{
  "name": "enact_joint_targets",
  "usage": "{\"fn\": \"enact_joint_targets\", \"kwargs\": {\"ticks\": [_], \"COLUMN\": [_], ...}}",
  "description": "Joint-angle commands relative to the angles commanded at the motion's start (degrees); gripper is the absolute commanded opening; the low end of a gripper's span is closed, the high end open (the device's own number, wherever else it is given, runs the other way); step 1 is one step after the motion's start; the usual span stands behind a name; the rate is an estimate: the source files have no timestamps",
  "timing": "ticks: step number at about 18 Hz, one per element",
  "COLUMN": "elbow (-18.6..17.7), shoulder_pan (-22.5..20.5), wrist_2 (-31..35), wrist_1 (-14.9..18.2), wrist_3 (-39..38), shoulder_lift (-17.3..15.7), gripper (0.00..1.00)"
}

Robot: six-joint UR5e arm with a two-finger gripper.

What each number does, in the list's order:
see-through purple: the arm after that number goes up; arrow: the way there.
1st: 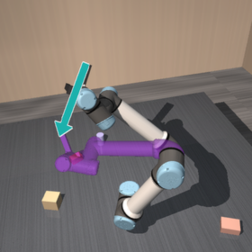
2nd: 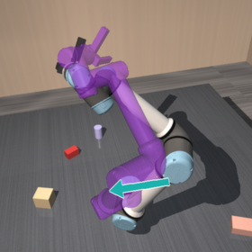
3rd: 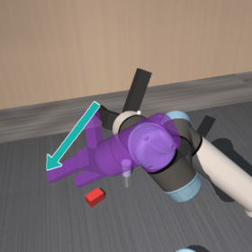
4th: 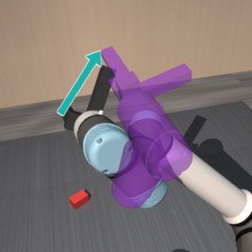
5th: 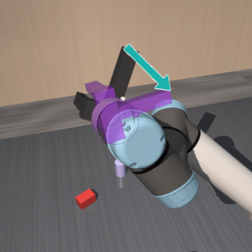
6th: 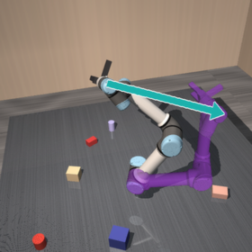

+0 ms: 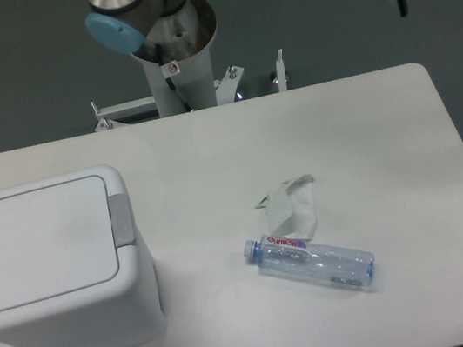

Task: Open the trash can

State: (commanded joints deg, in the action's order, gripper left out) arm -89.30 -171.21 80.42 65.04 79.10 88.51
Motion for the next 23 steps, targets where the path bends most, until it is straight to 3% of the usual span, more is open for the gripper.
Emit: {"fn": "enact_joint_targets", "kwargs": {"ticks": [5, 7, 11, 14, 19, 23], "elbow": [0.18, 0.09, 0.00, 0.09, 0.17, 3.85], "shoulder_pan": [0.17, 1.22, 4.56, 8.42, 17.64, 27.40], "wrist_2": [-0.09, 0.00, 0.26, 0.53, 0.27, -1.13], "wrist_1": [-0.09, -1.75, -3.42, -6.85, -6.86, -6.33], "wrist_3": [-4.28, -7.36, -18.16, -27.75, -53.28, -75.44], "shoulder_lift": [0.17, 0.79, 2.28, 3.69, 4.92, 8.95], "gripper": [1.00, 1.00, 1.00, 1.00, 1.00, 1.00]}}
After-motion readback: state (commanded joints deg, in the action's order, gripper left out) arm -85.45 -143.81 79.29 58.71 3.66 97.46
